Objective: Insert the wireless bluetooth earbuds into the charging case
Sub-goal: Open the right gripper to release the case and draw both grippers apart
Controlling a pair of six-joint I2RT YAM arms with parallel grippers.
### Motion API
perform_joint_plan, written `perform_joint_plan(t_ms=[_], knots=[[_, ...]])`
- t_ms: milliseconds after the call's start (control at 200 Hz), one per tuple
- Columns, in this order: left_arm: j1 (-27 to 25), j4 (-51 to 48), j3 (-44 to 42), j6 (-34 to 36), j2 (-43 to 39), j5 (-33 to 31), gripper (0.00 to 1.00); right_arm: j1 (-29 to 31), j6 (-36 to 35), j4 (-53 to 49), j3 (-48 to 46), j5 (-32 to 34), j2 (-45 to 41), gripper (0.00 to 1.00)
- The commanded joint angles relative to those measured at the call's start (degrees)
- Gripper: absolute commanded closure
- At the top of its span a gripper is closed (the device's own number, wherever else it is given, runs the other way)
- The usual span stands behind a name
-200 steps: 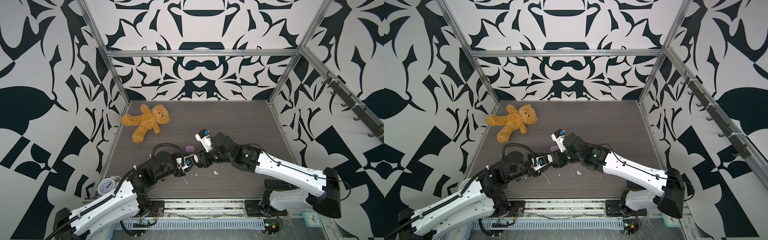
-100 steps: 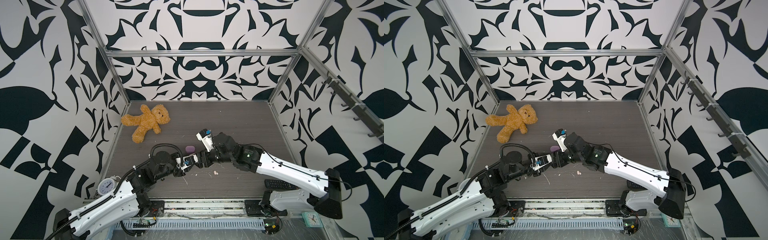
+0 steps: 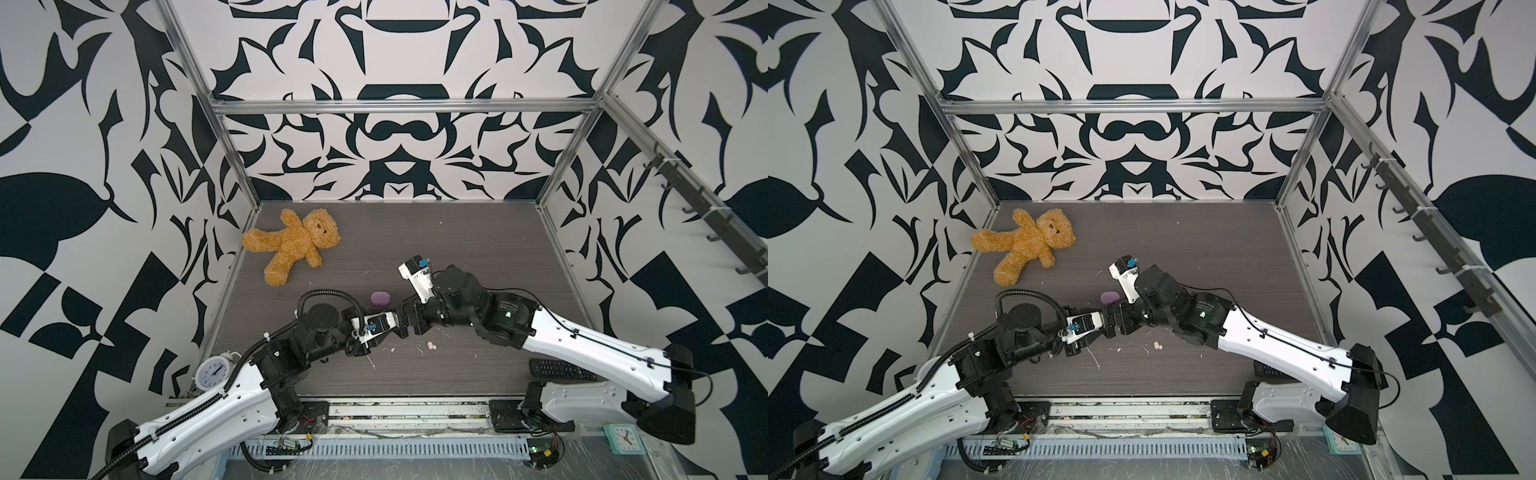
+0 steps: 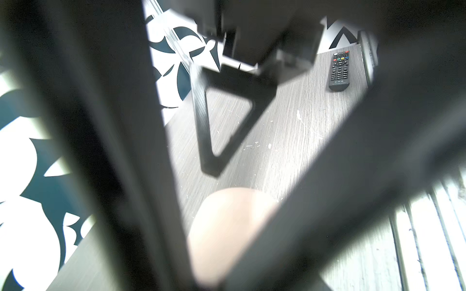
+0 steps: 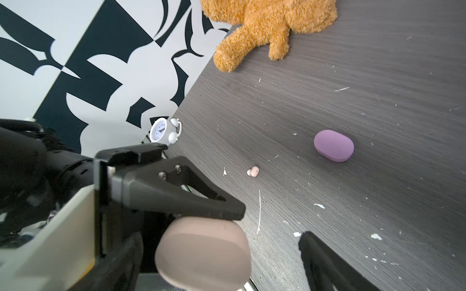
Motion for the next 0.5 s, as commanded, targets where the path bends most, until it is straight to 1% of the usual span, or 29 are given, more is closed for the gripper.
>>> perform_joint_plan(t_ms=[0, 55, 185, 340, 495], knots=[[-0.06, -5.26, 1.56, -2.42, -0.95, 3.75, 1.0, 1.02, -2.99, 2.53, 0.8, -0.02, -4.43, 0.01], [-0.01, -7.66, 2.62, -4.82, -1.25, 6.3, 1.0, 1.02, -4.06, 3.0, 0.14, 0.16, -5.96, 0.01], [-0.06, -14.39, 6.19, -13.33, -1.63, 13.94, 1.0, 1.01, -8.59, 5.06, -2.98, 0.05, -10.26, 0.01], [-0.03, -18.47, 9.05, -24.85, -1.5, 18.58, 1.0, 1.03, -12.81, 10.11, -7.98, -5.92, -14.08, 0.0], [-0.06, -23.8, 12.79, -30.31, 0.47, 20.56, 1.0, 1.03, -17.07, 13.57, -11.02, -12.1, -16.33, 0.0]])
